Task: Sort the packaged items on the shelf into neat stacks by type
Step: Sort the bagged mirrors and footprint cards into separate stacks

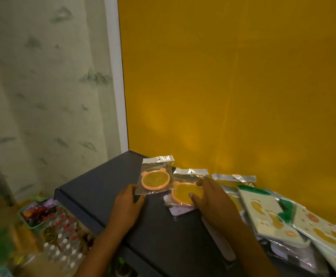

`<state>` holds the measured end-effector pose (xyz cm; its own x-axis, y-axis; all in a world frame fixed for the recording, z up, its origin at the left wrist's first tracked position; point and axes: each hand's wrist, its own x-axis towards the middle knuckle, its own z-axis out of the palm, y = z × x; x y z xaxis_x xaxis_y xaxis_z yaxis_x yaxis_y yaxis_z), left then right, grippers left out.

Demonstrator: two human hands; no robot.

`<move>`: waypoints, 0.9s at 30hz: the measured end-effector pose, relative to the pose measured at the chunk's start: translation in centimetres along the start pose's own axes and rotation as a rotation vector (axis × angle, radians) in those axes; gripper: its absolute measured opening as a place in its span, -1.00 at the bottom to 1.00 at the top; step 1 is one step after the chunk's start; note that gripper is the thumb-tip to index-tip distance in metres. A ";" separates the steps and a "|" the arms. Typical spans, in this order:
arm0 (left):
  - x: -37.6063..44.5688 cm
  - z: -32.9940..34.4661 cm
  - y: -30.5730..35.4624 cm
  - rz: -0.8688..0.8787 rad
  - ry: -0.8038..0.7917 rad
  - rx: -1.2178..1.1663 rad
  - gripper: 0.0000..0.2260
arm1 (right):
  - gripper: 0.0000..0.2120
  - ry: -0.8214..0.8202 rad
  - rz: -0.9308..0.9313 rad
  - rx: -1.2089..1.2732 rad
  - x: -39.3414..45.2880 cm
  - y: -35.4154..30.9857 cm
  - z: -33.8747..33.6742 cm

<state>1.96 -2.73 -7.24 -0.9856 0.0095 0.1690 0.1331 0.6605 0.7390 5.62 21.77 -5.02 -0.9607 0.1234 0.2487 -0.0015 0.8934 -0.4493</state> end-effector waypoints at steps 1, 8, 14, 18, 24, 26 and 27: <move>1.0 0.3 -0.1 -0.001 -0.008 -0.039 -0.74 | -0.55 0.023 0.005 0.013 0.4 0.2 0.2; 7.4 1.4 -0.4 -0.094 -0.064 -0.219 -0.72 | -0.62 0.098 0.091 0.063 3.3 -0.5 2.1; 9.9 2.3 -1.2 -0.178 -0.107 -0.224 -0.47 | -0.78 0.207 0.040 0.055 3.5 -0.3 2.2; 11.3 2.3 -1.7 -0.193 -0.145 -0.207 -0.41 | -0.77 0.208 0.048 0.015 3.6 0.5 2.0; 12.1 1.5 -1.7 -0.224 -0.251 -0.304 -0.60 | -0.64 0.197 0.107 -0.008 3.3 1.2 1.5; 12.0 1.0 -1.7 -0.222 -0.286 -0.346 -0.70 | -0.64 0.195 0.127 -0.011 3.2 1.4 1.3; 12.0 0.7 -1.9 -0.232 -0.300 -0.377 -0.72 | -0.65 0.194 0.138 -0.014 3.2 1.5 1.2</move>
<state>-10.14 -3.34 -7.06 -0.9727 0.1461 -0.1802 -0.1183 0.3559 0.9270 2.19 22.96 -5.93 -0.8801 0.3244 0.3468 0.1311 0.8678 -0.4792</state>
